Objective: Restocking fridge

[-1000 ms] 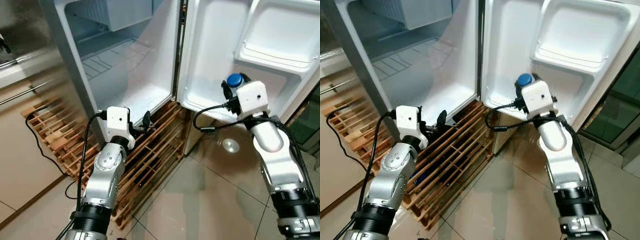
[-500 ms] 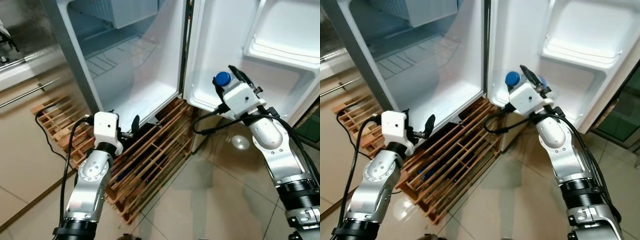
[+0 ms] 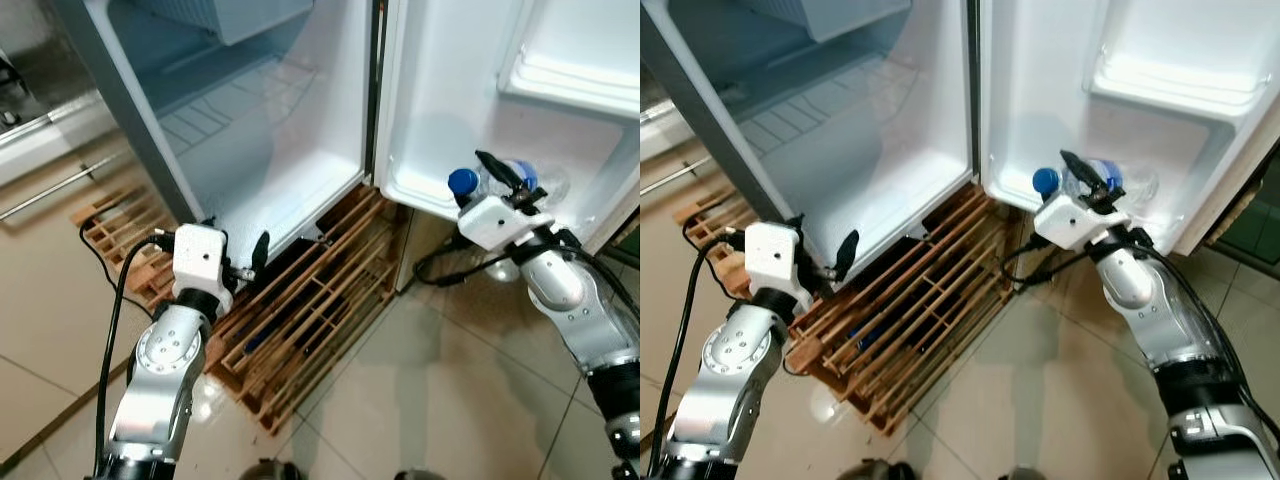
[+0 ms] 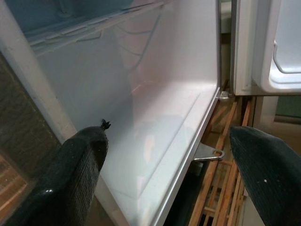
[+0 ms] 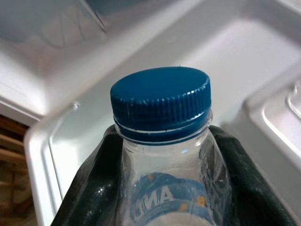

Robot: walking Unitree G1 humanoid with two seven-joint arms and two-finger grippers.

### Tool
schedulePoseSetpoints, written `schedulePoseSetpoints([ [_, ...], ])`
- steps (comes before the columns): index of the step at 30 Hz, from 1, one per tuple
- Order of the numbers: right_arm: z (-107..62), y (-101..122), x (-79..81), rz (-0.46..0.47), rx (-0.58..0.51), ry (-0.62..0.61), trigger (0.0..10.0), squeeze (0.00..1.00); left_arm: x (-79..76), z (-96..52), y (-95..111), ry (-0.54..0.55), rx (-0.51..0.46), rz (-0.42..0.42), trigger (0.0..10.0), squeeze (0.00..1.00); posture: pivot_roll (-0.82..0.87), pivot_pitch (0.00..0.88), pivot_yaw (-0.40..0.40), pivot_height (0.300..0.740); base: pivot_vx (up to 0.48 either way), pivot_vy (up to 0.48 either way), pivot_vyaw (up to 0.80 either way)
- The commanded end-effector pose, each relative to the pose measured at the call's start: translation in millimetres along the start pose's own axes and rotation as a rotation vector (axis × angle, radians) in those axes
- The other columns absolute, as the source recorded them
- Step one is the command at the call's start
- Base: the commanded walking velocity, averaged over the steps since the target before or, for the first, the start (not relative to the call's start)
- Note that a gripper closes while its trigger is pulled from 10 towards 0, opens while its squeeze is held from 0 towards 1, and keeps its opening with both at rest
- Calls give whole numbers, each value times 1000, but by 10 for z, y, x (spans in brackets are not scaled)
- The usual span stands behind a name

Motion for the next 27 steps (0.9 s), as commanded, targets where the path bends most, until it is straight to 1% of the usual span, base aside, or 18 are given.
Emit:
schedulePoseSetpoints([
  [1, 39, 74, -130, -17, -41, -40, 10000, 0, 14, -29, 1, -9, 7, 21, 10000, 0, -14, 118, 137, 740, 0, 0, 0],
  [6, 10, -30, -223, 27, -8, -101, 10000, 0, -4, -43, 14, -22, 5, 34, 10000, 0, -12, 119, 145, 740, 0, 0, 0],
  [7, 2, -128, -299, 86, 30, -157, 10000, 0, 0, -49, 7, -31, 11, 40, 10000, 0, -10, 120, 150, 740, 0, 0, 0],
  [9, 0, -152, -315, 99, 38, -171, 10000, 0, 1, -50, 5, -34, 13, 42, 10000, 0, -10, 120, 150, 740, 0, 0, 0],
  [10, 6, -208, -367, 173, 68, -217, 10000, 0, 1, -47, 6, -38, 14, 45, 10000, 0, -7, 117, 154, 740, 0, 0, 0],
  [11, 6, -208, -367, 173, 68, -217, 10000, 0, 1, -47, 6, -38, 14, 45, 10000, 0, -7, 117, 154, 740, 0, 0, 0],
  [12, 11, -245, -396, 225, 84, -245, 10000, 0, 0, -45, 9, -41, 15, 48, 10000, 0, -7, 117, 154, 740, 0, 0, 0],
  [13, 11, -245, -396, 225, 84, -245, 10000, 0, 0, -45, 9, -41, 15, 48, 10000, 0, -7, 117, 154, 740, 0, 0, 0],
  [14, 20, -292, -447, 304, 105, -292, 10000, 0, 4, -43, 15, -42, 15, 50, 10000, 0, -5, 114, 152, 740, 0, 0, 0],
  [16, 30, -361, -519, 408, 132, -352, 10000, 0, 14, -40, 20, -40, 15, 53, 10000, 0, -4, 113, 150, 740, 0, 0, 0],
  [17, 30, -361, -519, 408, 132, -352, 10000, 0, 14, -40, 20, -40, 15, 53, 10000, 0, -4, 113, 150, 740, 0, 0, 0],
  [20, 47, -448, -642, 525, 166, -423, 10000, 0, 19, -33, 21, -39, 16, 57, 10000, 0, -5, 113, 149, 740, 0, 0, 0],
  [21, 47, -448, -642, 525, 166, -423, 10000, 0, 19, -33, 21, -39, 16, 57, 10000, 0, -5, 113, 149, 740, 0, 0, 0],
  [22, 50, -500, -699, 588, 185, -459, 10000, 0, 15, -28, 24, -41, 15, 57, 10000, 0, -7, 111, 151, 740, 0, 0, 0],
  [23, 50, -514, -712, 603, 189, -468, 10000, 0, 13, -25, 25, -41, 15, 58, 10000, 0, -7, 111, 151, 740, 0, 0, 0],
  [25, 29, -581, -755, 677, 210, -508, 10000, 0, 10, -17, 27, -44, 14, 58, 10000, 0, -7, 110, 151, 740, 0, 0, 0],
  [26, 21, -604, -768, 702, 216, -520, 10000, 0, 9, -14, 27, -44, 14, 59, 10000, 0, -8, 109, 151, 740, 0, 0, 0],
  [27, 21, -604, -768, 702, 216, -520, 10000, 0, 9, -14, 27, -44, 14, 59, 10000, 0, -8, 109, 151, 740, 0, 0, 0],
])
Point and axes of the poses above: a point about 5 cm out from each wrist's last joint towards the gripper, its own z axis pointing out of the wrist towards the gripper, its own y axis along the axis of the wrist's last joint, x = y × z, the point moved 5 cm from there along z, pointing out of the wrist towards the gripper, and after that the axes turned 14 degrees about z, right-handed, at the moved point
